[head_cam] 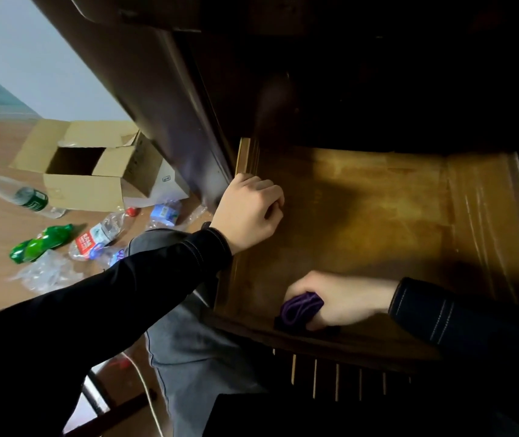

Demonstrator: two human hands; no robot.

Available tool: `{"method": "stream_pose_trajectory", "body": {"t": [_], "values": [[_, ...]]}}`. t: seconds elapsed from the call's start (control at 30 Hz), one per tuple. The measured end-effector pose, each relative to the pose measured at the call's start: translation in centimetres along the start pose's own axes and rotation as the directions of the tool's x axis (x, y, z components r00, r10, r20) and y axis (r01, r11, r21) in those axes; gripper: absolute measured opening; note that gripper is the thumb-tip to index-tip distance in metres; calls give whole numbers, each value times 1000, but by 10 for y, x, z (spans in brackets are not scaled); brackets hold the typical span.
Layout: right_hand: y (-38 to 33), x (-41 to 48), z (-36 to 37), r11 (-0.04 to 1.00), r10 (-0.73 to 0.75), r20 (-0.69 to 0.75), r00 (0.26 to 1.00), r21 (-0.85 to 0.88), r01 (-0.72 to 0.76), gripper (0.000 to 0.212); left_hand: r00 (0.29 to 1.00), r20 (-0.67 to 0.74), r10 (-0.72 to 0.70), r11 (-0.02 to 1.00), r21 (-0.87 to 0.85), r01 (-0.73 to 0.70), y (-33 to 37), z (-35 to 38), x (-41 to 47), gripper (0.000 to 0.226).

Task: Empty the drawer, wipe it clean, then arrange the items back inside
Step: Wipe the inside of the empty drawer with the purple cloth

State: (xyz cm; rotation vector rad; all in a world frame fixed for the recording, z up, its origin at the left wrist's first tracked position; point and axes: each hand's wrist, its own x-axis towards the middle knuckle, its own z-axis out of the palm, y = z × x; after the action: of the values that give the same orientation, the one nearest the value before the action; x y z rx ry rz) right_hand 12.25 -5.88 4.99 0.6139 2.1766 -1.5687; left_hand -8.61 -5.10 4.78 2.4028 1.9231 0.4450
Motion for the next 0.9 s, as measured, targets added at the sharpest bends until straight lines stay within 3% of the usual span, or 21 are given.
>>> {"method": "stream_pose_trajectory", "body": {"t": [0.17,0.3,0.53,0.67,0.83,0.9], "values": [[4,-10,-18,999,-32,107,994,40,28,29,1000,2,-4,1000,24,4,1,-1,1,12],[5,7,-2,997,19,65,998,-79,-14,23,1000,4,1,998,60,-1,2,-2,1,12],[11,-3,-24,994,9,199,980,-112,14,29,1000,4,3,999,44,-3,0,3,1,14],[11,21,-1,975,116,153,981,-207,-83,23,1000,13,-8,999,49,7,1,2,2,12],[19,4,-27,948,173,310,935,-309,-73,26,1000,18,1,999,51,-2,0,1,2,13],[21,1,-27,949,186,291,939,-301,-95,28,1000,10,10,999,46,-11,-1,2,2,12]]}}
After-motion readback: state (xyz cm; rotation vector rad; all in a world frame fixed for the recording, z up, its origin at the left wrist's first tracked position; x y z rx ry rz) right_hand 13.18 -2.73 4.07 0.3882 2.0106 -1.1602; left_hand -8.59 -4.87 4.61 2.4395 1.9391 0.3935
